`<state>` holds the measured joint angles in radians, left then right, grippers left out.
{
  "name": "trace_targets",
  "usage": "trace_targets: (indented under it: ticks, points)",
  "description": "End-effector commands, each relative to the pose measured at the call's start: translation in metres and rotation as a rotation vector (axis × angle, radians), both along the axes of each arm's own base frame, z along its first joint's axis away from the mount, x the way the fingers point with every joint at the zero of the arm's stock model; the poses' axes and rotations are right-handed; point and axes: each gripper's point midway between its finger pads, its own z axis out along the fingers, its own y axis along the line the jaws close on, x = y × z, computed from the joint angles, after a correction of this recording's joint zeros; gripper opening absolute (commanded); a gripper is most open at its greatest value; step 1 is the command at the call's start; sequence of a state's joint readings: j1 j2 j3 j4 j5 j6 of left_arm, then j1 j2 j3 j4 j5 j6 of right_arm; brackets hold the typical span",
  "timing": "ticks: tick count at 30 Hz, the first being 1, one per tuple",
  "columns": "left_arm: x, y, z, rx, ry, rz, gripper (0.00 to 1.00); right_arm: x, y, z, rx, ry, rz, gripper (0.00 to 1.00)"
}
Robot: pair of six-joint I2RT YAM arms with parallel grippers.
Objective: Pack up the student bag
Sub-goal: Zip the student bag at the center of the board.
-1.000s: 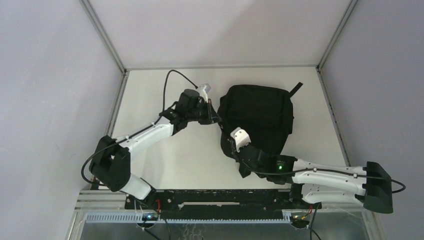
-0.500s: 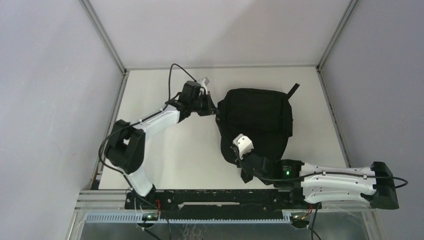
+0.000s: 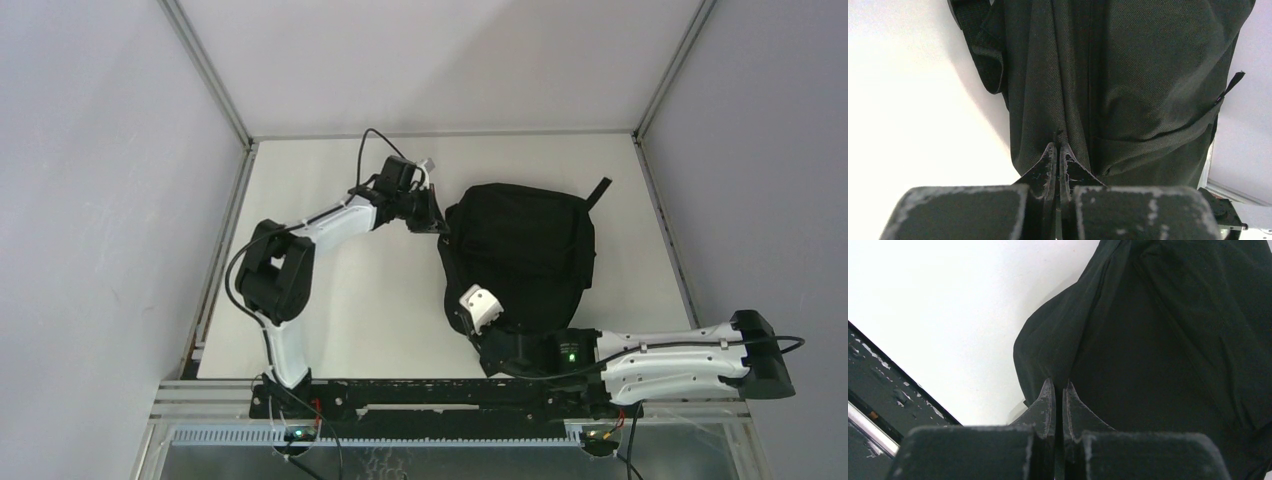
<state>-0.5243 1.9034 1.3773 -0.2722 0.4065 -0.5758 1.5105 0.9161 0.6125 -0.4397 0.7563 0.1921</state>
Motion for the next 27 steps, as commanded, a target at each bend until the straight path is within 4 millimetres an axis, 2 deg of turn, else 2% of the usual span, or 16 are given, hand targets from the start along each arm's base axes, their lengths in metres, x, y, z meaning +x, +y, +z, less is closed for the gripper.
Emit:
trace_targets:
  ticks: [1, 2, 5, 6, 8, 10, 12, 13, 15, 16, 17, 18, 20, 23, 25, 27]
  points:
    - [0.075, 0.031, 0.053, 0.001, -0.265, 0.151, 0.0, -0.016, 0.029, 0.031, 0.174, 0.053, 0.037, 0.0]
    - [0.071, 0.032, 0.061, -0.003, -0.267, 0.145, 0.02, -0.011, 0.031, 0.034, 0.191, 0.045, 0.019, 0.0]
    - [0.062, 0.039, 0.092, 0.013, -0.292, 0.137, 0.42, 0.016, 0.04, 0.043, 0.289, 0.059, -0.059, 0.0]
    - [0.057, 0.043, 0.106, 0.012, -0.316, 0.138, 0.49, 0.027, 0.045, 0.048, 0.344, 0.08, -0.074, 0.0]
    - [0.051, 0.057, 0.135, 0.035, -0.389, 0.167, 0.59, 0.05, 0.056, 0.063, 0.476, 0.127, -0.081, 0.0]
    - [0.046, 0.079, 0.162, 0.089, -0.464, 0.225, 0.65, 0.077, 0.069, 0.086, 0.627, 0.146, -0.06, 0.0]
    - [0.033, 0.105, 0.195, 0.14, -0.543, 0.294, 0.7, 0.125, 0.059, 0.099, 0.69, 0.106, -0.16, 0.0]
    - [0.028, 0.119, 0.204, 0.169, -0.57, 0.34, 0.74, 0.149, 0.054, 0.107, 0.712, 0.086, -0.225, 0.0]
    - [0.013, 0.138, 0.218, 0.176, -0.616, 0.402, 0.77, 0.198, 0.048, 0.11, 0.706, 0.09, -0.334, 0.02]
    - [0.005, 0.146, 0.222, 0.166, -0.63, 0.433, 0.8, 0.219, 0.045, 0.115, 0.71, 0.101, -0.388, 0.17]
    - [-0.002, 0.154, 0.228, 0.157, -0.649, 0.47, 0.85, 0.236, 0.043, 0.118, 0.709, 0.133, -0.427, 0.37]
    - [-0.009, 0.162, 0.228, 0.155, -0.662, 0.496, 0.92, 0.246, 0.044, 0.122, 0.695, 0.175, -0.446, 0.5]
    - [-0.023, 0.184, 0.232, 0.166, -0.684, 0.588, 1.0, 0.256, 0.043, 0.128, 0.667, 0.217, -0.502, 0.61]
    - [-0.045, 0.211, 0.231, 0.183, -0.693, 0.681, 1.0, 0.251, 0.036, 0.131, 0.635, 0.203, -0.565, 0.83]
    - [-0.059, 0.219, 0.225, 0.193, -0.689, 0.683, 1.0, 0.24, 0.027, 0.126, 0.598, 0.215, -0.59, 0.84]
    - [-0.072, 0.223, 0.217, 0.2, -0.675, 0.67, 1.0, 0.229, 0.01, 0.112, 0.546, 0.221, -0.634, 0.84]
